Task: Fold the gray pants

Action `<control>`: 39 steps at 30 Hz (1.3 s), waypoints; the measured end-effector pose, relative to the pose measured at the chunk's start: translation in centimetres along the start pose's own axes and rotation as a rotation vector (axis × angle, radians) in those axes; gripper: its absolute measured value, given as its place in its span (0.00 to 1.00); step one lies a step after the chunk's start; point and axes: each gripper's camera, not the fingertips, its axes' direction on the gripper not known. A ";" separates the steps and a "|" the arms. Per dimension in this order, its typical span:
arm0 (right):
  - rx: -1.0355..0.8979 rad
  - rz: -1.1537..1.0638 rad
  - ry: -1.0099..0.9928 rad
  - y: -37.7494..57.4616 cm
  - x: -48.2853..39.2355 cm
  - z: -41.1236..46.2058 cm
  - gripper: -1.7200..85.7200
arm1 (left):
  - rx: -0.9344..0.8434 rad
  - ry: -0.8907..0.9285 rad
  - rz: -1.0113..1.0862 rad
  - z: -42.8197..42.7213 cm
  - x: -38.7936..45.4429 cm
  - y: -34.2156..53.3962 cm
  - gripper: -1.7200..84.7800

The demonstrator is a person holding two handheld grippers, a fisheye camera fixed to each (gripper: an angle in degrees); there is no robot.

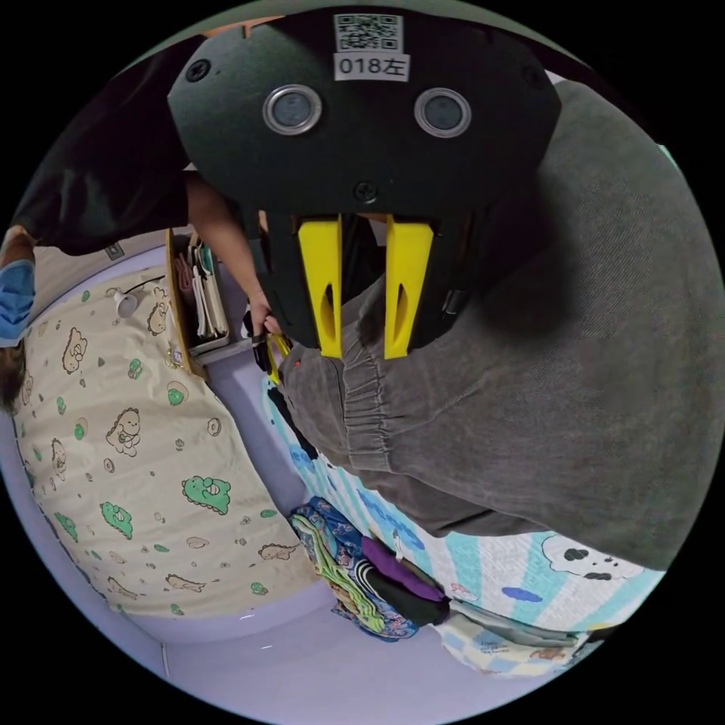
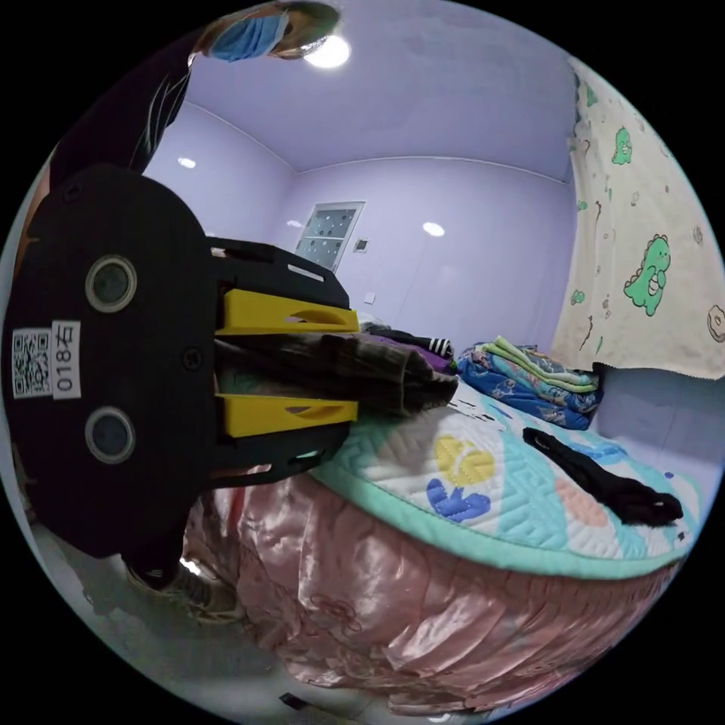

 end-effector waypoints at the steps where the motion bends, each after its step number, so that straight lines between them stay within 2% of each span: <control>1: -0.032 0.011 0.046 -0.2 -0.4 0.5 0.15 | 0.007 -0.001 0.001 -0.4 -0.2 0.1 0.12; 5: -0.076 0.099 0.125 -0.7 -1.4 1.4 0.13 | 0.071 0.007 -0.009 -4.0 -1.6 1.6 0.12; 11: -0.029 -0.146 0.362 0.9 -13.1 2.8 0.10 | 0.240 -0.004 0.006 -13.4 -2.9 4.7 0.11; 17: -0.094 -0.742 0.472 8.0 -30.3 8.8 0.10 | 0.514 -0.045 -0.044 -25.9 -6.4 10.4 0.11; 19: -0.157 -0.994 0.467 13.5 -36.3 12.5 0.10 | 0.586 -0.063 -0.059 -29.2 -7.5 12.5 0.11; 23: -0.297 -1.328 0.433 24.1 -41.3 18.8 0.11 | 0.711 -0.128 -0.105 -35.3 -9.8 17.5 0.11; 26: -0.516 -1.597 0.435 33.6 -40.4 24.7 0.13 | 0.746 -0.137 -0.160 -37.3 -11.8 20.3 0.11; 28: -0.859 -1.797 0.484 39.3 -37.7 28.6 0.14 | 0.734 -0.128 -0.181 -37.5 -12.6 21.1 0.11; 30: -0.846 -1.855 0.484 39.8 -37.4 28.5 0.15 | 0.704 -0.131 -0.175 -37.2 -12.9 21.3 0.11; 32: -0.847 -1.823 0.421 38.0 -38.9 27.6 0.14 | 0.664 -0.133 -0.154 -36.5 -12.9 20.7 0.11; 35: -0.805 -1.607 0.296 31.8 -41.6 25.2 0.13 | 0.583 -0.103 -0.092 -34.2 -12.3 19.0 0.11; 39: -0.636 -1.262 0.354 21.0 -40.6 22.9 0.13 | 0.376 0.011 0.040 -28.2 -10.7 15.1 0.11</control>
